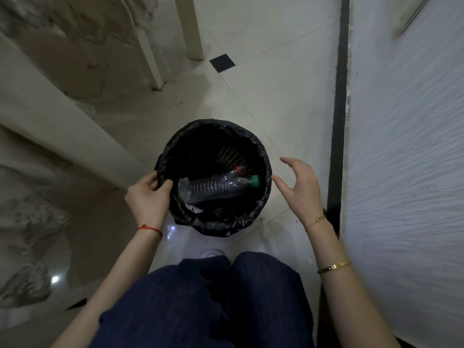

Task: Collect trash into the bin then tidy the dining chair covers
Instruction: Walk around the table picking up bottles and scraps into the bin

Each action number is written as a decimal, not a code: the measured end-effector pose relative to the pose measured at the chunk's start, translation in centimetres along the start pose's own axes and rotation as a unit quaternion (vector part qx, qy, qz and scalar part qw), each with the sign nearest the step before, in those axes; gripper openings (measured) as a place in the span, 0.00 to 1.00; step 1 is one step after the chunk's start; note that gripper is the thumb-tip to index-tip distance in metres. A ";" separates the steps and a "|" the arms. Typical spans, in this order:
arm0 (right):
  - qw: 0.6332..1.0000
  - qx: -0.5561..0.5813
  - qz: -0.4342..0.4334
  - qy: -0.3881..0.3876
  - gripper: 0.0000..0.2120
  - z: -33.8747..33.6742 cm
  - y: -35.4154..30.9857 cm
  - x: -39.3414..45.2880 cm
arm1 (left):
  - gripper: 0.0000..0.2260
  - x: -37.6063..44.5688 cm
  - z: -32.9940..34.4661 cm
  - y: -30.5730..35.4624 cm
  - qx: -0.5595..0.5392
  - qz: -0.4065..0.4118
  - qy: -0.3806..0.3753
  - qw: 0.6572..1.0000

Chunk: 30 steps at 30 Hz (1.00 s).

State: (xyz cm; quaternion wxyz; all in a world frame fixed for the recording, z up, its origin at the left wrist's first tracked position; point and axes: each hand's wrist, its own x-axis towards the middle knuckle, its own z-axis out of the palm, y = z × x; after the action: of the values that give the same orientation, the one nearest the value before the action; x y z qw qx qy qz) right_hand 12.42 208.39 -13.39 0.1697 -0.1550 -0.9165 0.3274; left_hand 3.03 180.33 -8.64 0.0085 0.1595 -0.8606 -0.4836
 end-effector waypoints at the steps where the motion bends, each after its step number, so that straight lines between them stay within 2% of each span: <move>1: 1.000 -0.001 0.015 -0.009 0.20 0.3 0.7 -0.9 | 0.15 -0.1 -0.3 -0.2 0.001 0.001 0.004 1.000; 6: 0.992 -0.005 0.090 -0.083 0.22 2.9 3.2 -6.2 | 0.14 -0.3 -1.9 -1.8 -0.018 -0.010 0.009 1.000; 16: 0.960 -0.016 0.162 -0.227 0.26 9.4 7.2 -18.3 | 0.12 -0.4 -2.0 -2.9 -0.036 -0.003 -0.012 0.999; 21: 0.950 -0.017 0.178 -0.255 0.27 11.5 8.7 -20.5 | 0.14 -0.8 -0.8 -2.5 -0.035 0.015 -0.033 0.999; 24: 0.955 -0.039 0.169 -0.241 0.23 12.2 9.4 -20.6 | 0.13 -1.4 -0.2 -2.4 -0.042 0.028 -0.041 0.998; 27: 0.962 -0.057 0.134 -0.233 0.13 12.8 10.2 -20.5 | 0.13 -1.8 0.1 -2.3 -0.049 0.030 -0.045 0.997; 30: 0.964 -0.044 0.141 -0.222 0.08 12.6 10.5 -20.0 | 0.13 -2.2 0.3 -2.1 -0.042 0.032 -0.042 0.998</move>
State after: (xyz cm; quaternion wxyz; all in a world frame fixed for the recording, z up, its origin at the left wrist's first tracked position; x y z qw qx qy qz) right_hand 26.93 201.27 -33.60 -0.0927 -0.2132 -0.9136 0.3336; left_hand 5.59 180.20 -10.31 -0.0058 0.1110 -0.8439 -0.5248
